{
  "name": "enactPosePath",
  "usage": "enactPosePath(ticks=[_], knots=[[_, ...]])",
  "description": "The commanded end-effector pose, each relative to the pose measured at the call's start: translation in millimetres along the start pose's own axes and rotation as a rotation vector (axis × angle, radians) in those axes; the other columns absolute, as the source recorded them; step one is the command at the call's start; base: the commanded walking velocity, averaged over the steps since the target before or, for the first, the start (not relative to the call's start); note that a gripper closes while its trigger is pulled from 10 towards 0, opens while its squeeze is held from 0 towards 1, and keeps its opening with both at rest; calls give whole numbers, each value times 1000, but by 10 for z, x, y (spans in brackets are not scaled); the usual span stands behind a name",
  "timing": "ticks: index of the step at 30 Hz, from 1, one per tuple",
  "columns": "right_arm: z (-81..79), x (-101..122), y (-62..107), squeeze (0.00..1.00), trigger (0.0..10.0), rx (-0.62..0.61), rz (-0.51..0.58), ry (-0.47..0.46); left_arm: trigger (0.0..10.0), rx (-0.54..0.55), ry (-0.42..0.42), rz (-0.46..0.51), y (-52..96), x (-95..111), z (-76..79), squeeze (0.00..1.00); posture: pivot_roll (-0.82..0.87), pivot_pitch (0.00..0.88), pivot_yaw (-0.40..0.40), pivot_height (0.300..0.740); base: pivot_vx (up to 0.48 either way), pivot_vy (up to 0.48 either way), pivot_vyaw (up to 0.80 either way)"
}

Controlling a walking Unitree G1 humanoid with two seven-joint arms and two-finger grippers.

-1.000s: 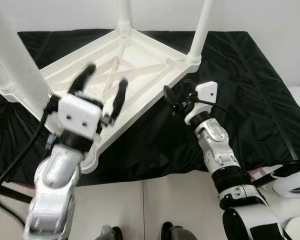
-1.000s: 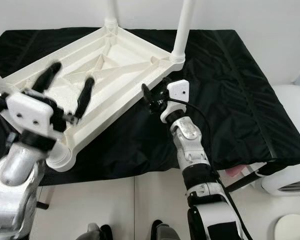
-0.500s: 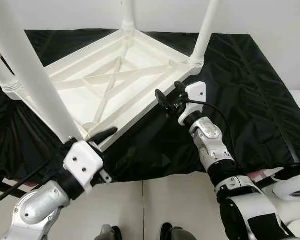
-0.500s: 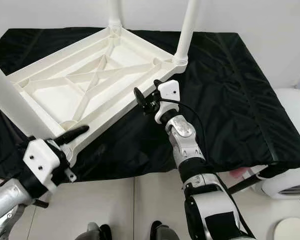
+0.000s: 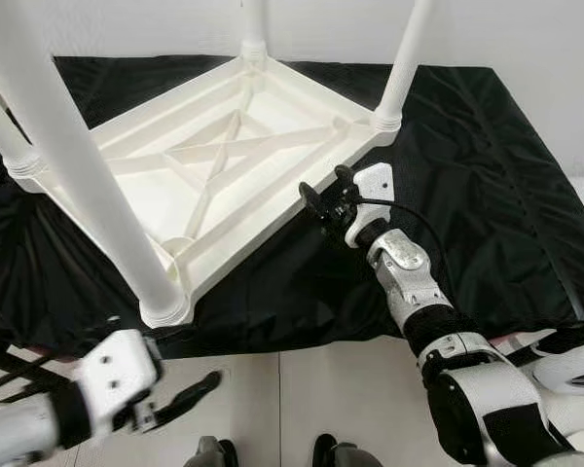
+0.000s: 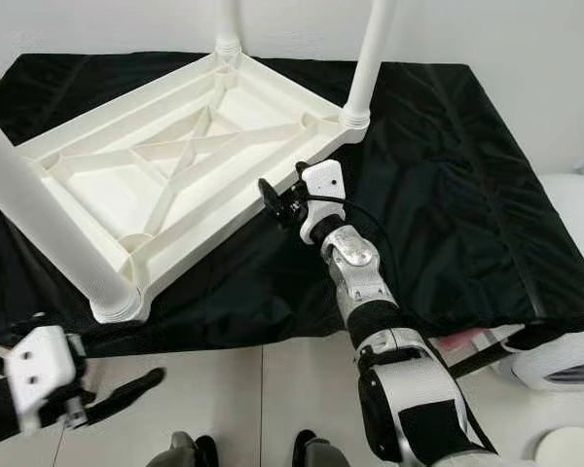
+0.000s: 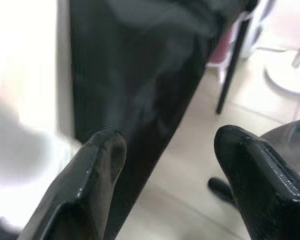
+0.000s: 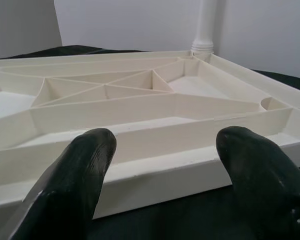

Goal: Building children table

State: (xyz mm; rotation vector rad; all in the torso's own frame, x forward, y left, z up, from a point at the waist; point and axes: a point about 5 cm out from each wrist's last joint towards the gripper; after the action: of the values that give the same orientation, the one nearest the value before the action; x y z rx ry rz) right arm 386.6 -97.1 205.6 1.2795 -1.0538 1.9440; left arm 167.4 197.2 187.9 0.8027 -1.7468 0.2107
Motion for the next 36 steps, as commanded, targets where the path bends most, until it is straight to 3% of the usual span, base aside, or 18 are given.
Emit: enactPosePath(ticks=[1, 14, 16, 19, 21, 22, 24, 25, 26, 29, 30, 32, 36], knots=[[-62, -7, -30, 0, 10000, 25, 2, -4, 10000, 12, 14, -35, 98, -24, -47, 0, 122, 237, 12, 740, 0, 0, 0], [-219, 8, -136, 0, 10000, 72, 6, -33, 10000, 120, 28, -211, 589, -190, -233, 0, 194, 235, -14, 740, 0, 0, 0], [-240, 8, -149, 0, 10000, 78, 7, -37, 10000, 171, 28, -271, 739, -268, -366, 0, 196, 231, -16, 740, 0, 0, 0], [-255, 3, -150, 0, 10000, 82, 8, -40, 10000, 211, 26, -311, 848, -331, -459, 0, 202, 226, -22, 740, 0, 0, 0], [-270, -4, -147, 0, 10000, 85, 10, -43, 10000, 323, 22, -340, 958, -415, -654, 0, 200, 215, -23, 740, 0, 0, 0], [-270, -4, -147, 0, 10000, 85, 10, -43, 10000, 323, 22, -340, 958, -415, -654, 0, 200, 215, -23, 740, 0, 0, 0], [-276, -9, -145, 0, 10000, 85, 13, -46, 10000, 436, 17, -329, 1003, -451, -832, 0, 195, 212, -23, 740, 0, 0, 0], [-276, -9, -145, 0, 10000, 85, 13, -46, 10000, 436, 17, -329, 1003, -451, -832, 0, 195, 212, -23, 740, 0, 0, 0], [-273, -10, -143, 0, 10000, 77, 17, -55, 10000, 517, 5, -276, 942, -427, -959, 0, 186, 208, -23, 740, 0, 0, 0], [-267, -12, -136, 0, 10000, 73, 19, -50, 10000, 551, 29, -219, 837, -400, -1007, 0, 179, 203, -20, 740, 0, 0, 0], [-244, -18, -118, 0, 10000, 60, 22, -49, 10000, 598, 41, -126, 624, -328, -1044, 0, 169, 197, -23, 740, 0, 0, 0], [-225, -34, -93, 0, 10000, 44, 24, -53, 10000, 655, 35, -42, 417, -239, -1068, 0, 157, 188, -20, 740, 0, 0, 0], [-211, -57, -66, 0, 10000, 30, 25, -58, 10000, 692, 38, 1, 244, -212, -1081, 0, 142, 181, -24, 740, 0, 0, 0]])
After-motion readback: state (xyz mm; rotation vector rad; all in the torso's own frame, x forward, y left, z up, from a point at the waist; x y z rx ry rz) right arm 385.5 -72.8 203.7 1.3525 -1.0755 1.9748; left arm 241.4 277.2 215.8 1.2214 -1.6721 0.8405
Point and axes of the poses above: a point about 5 cm out from each wrist's last joint towards the gripper, its own y axis pointing back from the gripper into the wrist, its own x axis along the axis of the wrist's last joint, z = x × y, and after that the axes turned 3 degrees about y, right-handed
